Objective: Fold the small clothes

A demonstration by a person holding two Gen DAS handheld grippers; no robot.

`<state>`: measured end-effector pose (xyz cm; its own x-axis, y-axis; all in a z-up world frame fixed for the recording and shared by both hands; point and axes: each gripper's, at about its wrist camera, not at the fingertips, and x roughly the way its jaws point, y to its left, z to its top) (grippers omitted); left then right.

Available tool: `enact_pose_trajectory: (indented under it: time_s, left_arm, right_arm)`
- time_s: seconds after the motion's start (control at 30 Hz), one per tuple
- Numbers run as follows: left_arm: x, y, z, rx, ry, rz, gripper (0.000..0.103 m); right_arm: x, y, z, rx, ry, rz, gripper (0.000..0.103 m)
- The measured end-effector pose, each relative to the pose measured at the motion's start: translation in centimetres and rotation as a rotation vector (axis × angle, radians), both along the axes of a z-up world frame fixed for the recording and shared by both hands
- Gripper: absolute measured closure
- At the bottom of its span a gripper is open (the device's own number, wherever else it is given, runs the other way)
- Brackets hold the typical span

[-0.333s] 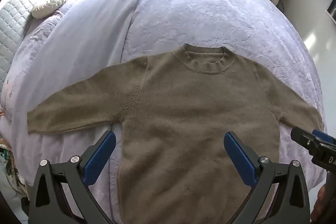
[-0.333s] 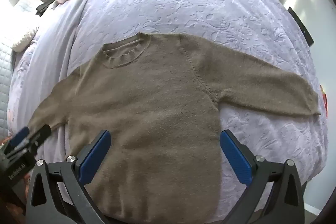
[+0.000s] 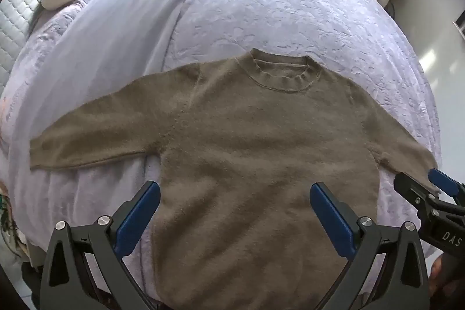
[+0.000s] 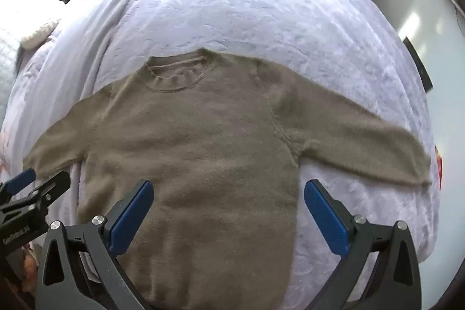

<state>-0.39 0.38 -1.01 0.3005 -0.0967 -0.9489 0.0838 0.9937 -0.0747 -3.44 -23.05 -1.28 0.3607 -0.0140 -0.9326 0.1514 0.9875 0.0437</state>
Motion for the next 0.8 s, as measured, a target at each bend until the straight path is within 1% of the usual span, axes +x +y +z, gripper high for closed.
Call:
enact_pose_trajectory:
  time_s: [0.13, 0.23, 0.3, 0.4, 0.57, 0.7, 0.8]
  left_arm:
    - [-0.2, -0.1, 0.3, 0.034, -0.020, -0.022, 0.000]
    - [0.0, 0.0, 0.0, 0.017, 0.010, -0.013, 0.000]
    - [0.0, 0.1, 0.0, 0.014, 0.010, -0.003, 0.000]
    - [-0.2, 0.0, 0.1, 0.028, 0.001, 0.007, 0.000]
    - [-0.4, -0.1, 0.4, 0.032, -0.002, 0.012, 0.000]
    - [-0.8, -0.2, 0.4, 0.029, 0.009, 0.017, 0.000]
    - [-1.2, -0.3, 0.4, 0.040, 0.005, 0.011, 0.000]
  right_arm:
    - [0.2, -0.1, 0.1, 0.033, -0.006, -0.011, 0.000]
    - [0.0, -0.1, 0.1, 0.020, -0.033, -0.003, 0.000]
    - [0.3, 0.2, 0.1, 0.006, -0.009, 0.009, 0.000]
    - [0.5, 0.4, -0.2, -0.028, 0.042, -0.002, 0.000]
    - [0.2, 0.2, 0.0, -0.036, 0.036, -0.009, 0.000]
    - [0.0, 0.3, 0.3, -0.062, 0.044, -0.002, 0.000]
    - [-0.1, 0.5, 0.2, -0.056, 0.042, -0.010, 0.000]
